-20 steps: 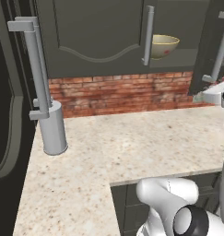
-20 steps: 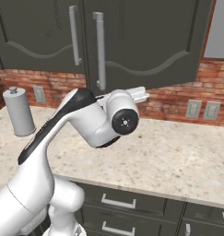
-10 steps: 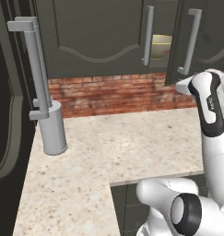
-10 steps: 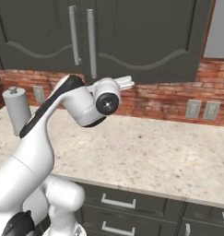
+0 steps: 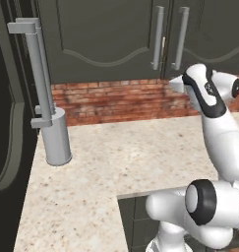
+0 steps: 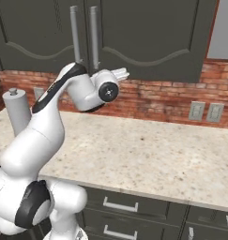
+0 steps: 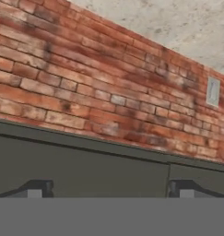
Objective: Pick the mug and place it in the sink. Pick the bowl and place it in the open cabinet and then close the cabinet.
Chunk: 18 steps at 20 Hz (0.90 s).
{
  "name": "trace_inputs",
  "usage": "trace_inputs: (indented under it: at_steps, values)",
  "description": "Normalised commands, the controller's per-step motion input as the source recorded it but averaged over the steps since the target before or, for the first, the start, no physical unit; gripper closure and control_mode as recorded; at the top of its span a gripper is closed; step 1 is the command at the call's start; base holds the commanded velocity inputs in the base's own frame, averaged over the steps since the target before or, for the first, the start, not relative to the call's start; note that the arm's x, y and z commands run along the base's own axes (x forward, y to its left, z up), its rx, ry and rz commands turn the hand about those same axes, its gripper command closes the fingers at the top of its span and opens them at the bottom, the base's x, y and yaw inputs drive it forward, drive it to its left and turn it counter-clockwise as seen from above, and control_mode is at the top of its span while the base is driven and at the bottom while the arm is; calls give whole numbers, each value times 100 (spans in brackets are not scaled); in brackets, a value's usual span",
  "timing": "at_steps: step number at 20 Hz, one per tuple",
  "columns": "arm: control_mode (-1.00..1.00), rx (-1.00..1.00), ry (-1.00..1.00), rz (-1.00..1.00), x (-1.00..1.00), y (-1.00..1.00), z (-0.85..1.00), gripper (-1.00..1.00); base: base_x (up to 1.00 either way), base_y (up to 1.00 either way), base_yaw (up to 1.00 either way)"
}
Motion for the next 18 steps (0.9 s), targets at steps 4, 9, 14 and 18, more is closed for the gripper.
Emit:
trace_inputs:
  at_steps: [4,9,14,18]
  values:
    - [-100,0,-2,4,78,66,1,-100,0,0,0]
    - [-100,0,0,3,91,62,2,-100,0,0,0]
    - [-100,0,0,1,74,68,5,-100,0,0,0]
    - [-100,0,0,0,46,84,11,-100,0,0,0]
